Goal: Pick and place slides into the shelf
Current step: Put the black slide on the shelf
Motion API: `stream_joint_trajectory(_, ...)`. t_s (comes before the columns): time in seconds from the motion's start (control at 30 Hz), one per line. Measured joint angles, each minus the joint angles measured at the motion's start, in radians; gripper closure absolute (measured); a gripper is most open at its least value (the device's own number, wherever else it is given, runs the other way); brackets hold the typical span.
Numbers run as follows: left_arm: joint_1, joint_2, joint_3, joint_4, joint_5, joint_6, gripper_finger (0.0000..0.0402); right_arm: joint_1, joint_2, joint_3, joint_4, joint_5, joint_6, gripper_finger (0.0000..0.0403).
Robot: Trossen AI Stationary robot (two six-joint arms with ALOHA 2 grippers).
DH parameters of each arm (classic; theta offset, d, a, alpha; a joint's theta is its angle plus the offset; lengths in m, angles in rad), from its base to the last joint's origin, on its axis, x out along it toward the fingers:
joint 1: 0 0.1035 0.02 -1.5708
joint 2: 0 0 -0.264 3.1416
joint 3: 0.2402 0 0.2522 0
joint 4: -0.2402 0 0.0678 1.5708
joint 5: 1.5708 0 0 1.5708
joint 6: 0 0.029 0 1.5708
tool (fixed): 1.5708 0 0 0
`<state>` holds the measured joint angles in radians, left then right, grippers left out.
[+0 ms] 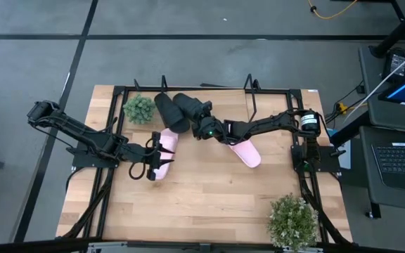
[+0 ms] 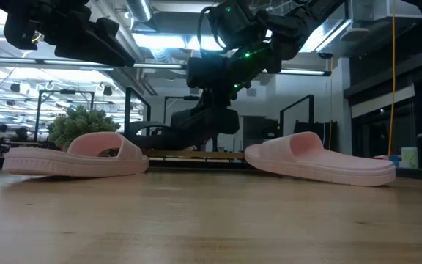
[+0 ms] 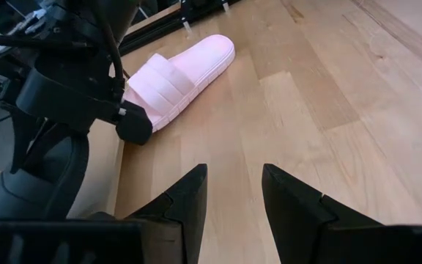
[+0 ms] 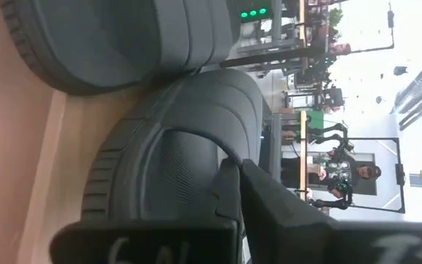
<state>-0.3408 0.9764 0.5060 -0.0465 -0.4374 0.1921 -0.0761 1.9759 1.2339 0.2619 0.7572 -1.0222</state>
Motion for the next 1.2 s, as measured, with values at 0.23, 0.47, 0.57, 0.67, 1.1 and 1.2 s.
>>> stream_joint_trajectory(0.23, 0.000, 0.000, 0.000, -0.001, 0.000, -0.002, 0.0278, 0.000, 0.000, 0.001, -0.019, -0.001, 0.054, 0.0387)
stream_joint_trajectory(0.47, 0.000, 0.000, 0.000, -0.017, 0.001, -0.006, 0.0278, 0.000, 0.000, 0.001, -0.020, -0.004, 0.101, 0.0367)
stream_joint_trajectory(0.57, 0.000, 0.000, 0.000, -0.017, 0.001, -0.007, 0.0278, 0.000, -0.001, 0.001, -0.033, -0.030, 0.103, 0.0362)
stream_joint_trajectory(0.67, 0.000, 0.000, 0.000, -0.017, 0.001, -0.007, 0.0278, 0.000, -0.001, 0.001, -0.051, -0.057, 0.103, 0.0356)
stream_joint_trajectory(1.1, 0.000, 0.000, 0.000, -0.016, 0.001, -0.010, 0.0278, 0.000, -0.001, 0.001, -0.074, -0.074, 0.127, 0.0305)
stream_joint_trajectory(1.2, 0.000, 0.000, 0.000, -0.016, 0.001, -0.010, 0.0278, 0.000, -0.001, 0.001, -0.081, -0.074, 0.127, 0.0291)
